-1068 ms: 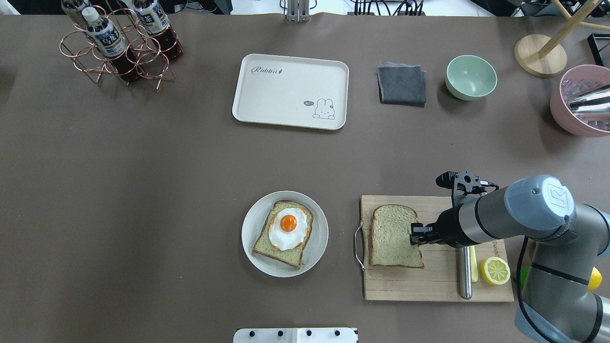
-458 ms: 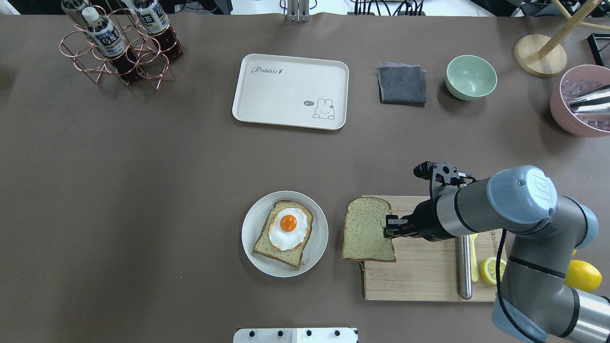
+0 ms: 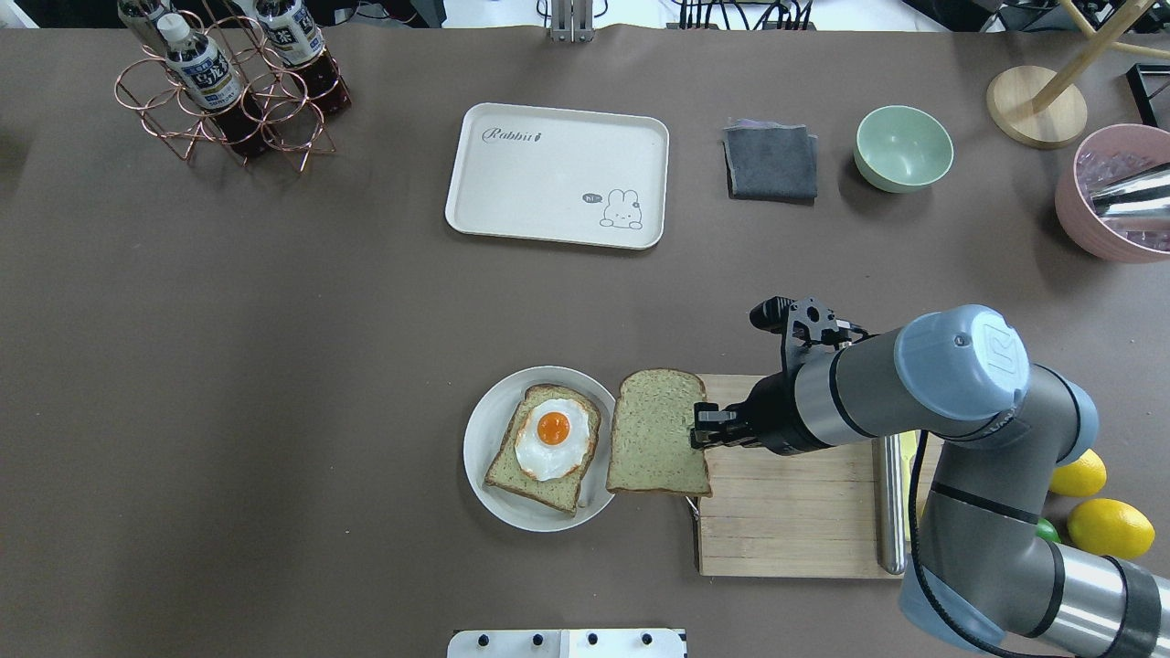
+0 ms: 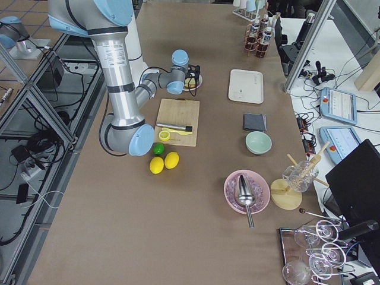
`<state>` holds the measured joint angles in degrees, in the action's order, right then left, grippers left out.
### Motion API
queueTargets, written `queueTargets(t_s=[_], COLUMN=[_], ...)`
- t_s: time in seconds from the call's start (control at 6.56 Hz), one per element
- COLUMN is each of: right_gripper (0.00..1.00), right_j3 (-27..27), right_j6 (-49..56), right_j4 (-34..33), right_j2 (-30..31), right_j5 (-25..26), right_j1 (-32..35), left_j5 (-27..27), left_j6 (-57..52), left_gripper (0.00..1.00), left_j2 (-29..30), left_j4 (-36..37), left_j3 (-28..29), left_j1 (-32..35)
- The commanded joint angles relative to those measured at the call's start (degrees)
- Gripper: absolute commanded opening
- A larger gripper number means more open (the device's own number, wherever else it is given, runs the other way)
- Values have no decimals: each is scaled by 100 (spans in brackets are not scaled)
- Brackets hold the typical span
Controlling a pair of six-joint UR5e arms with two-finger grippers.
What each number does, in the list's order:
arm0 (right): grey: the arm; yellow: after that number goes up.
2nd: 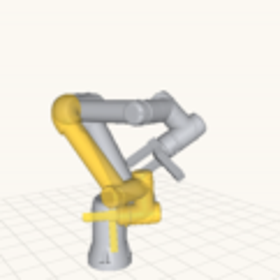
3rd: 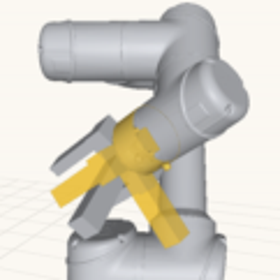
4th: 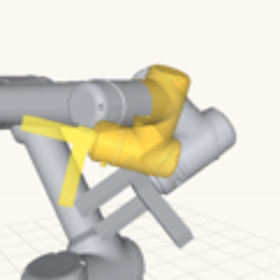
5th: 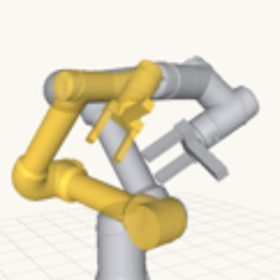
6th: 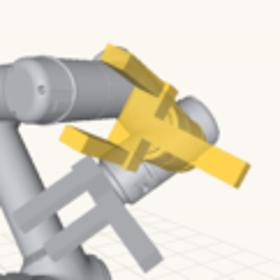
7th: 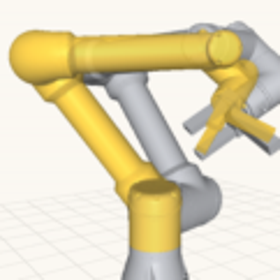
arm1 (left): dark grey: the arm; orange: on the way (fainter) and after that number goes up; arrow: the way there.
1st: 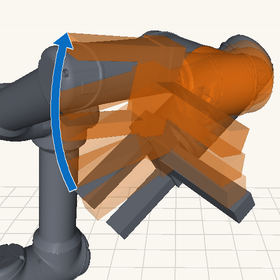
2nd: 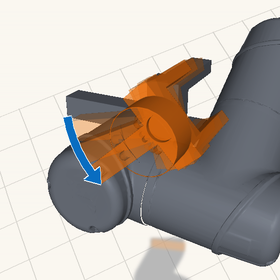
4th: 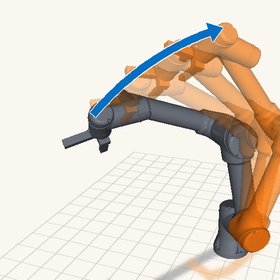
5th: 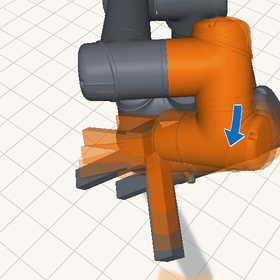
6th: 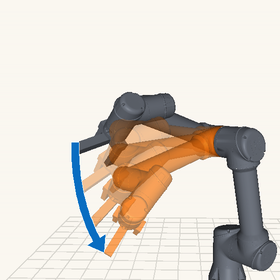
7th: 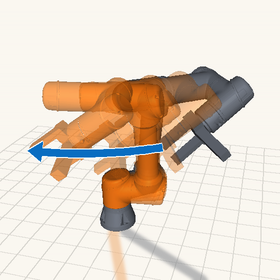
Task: Make sandwich and place on tray
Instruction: 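Carry the bread slice with the right gripper over the egg toast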
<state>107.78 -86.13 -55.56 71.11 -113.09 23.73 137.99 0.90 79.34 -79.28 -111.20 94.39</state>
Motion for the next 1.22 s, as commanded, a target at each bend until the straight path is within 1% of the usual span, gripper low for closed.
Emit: queueTargets(t_s=[0.0, 0.15, 0.31, 0.46, 1.07], right_gripper=[0, 0, 0, 0, 0], right_j3=[-291, -345, -537, -565, -767], right_j6=[-184, -341, -638, -876, -1134], right_j4=[1, -16, 1, 1, 19], right_j2=[-403, -509, -667, -677, -834], right_j5=[242, 383, 419, 506, 735], right_j1=[-237, -298, -316, -325, -378], left_j5=[0, 0, 0, 0, 0], left_j6=[15, 15, 24, 24, 15], left_gripper=[97, 97, 97, 97, 97], left_j2=[12, 12, 12, 12, 12], left_j4=[-61, -61, -61, -61, -61], left_j3=[-7, -42, -51, -68, -94], left_j1=[0, 0, 0, 0, 0])
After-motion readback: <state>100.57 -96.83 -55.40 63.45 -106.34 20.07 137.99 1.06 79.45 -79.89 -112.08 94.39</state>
